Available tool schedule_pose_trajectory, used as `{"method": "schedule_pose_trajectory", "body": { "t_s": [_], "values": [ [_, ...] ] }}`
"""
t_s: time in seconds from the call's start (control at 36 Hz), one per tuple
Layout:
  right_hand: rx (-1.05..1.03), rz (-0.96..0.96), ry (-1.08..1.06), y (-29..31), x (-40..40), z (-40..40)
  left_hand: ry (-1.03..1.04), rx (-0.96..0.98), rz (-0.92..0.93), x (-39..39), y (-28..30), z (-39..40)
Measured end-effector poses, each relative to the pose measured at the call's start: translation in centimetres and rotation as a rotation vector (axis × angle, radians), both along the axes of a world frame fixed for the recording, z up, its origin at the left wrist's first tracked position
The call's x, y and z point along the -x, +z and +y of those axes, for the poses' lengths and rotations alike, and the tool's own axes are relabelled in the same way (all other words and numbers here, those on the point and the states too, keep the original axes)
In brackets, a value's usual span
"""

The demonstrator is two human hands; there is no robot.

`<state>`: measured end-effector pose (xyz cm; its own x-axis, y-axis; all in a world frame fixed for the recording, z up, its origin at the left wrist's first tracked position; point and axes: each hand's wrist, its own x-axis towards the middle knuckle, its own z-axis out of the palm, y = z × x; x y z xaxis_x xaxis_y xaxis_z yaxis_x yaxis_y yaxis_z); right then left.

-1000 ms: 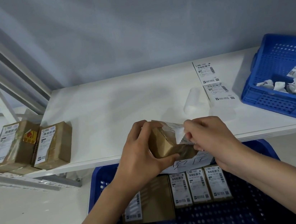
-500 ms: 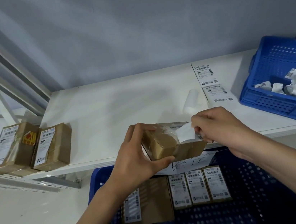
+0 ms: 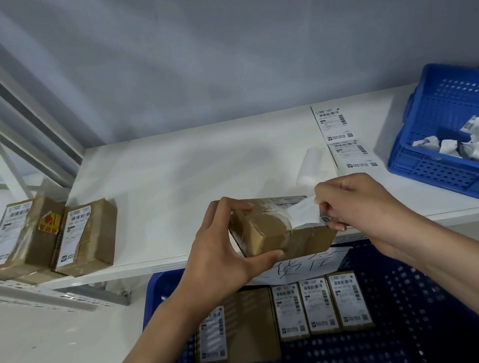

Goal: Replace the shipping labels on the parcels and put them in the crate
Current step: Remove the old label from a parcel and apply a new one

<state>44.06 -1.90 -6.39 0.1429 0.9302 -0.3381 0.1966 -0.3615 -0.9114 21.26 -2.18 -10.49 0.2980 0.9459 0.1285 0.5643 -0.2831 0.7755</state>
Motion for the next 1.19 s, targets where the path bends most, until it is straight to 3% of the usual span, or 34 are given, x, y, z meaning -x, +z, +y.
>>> {"method": "schedule_pose_trajectory", "body": {
  "t_s": [0.47, 0.69, 1.19],
  "values": [
    [0.053, 0.262, -0.119, -0.2, 0.1, 0.4, 0.080, 0.056, -0.023, -0.4, 0.6, 0.0],
    [0.040, 0.261, -0.150, -0.4, 0.1, 0.4, 0.108, 0.131, -0.083, -0.6, 1.0, -0.2],
    [0.012, 0.238, -0.145, 0.8, -1.1, 0.5, 0.041, 0.057, -0.092, -0.1, 1.5, 0.2]
  ]
}}
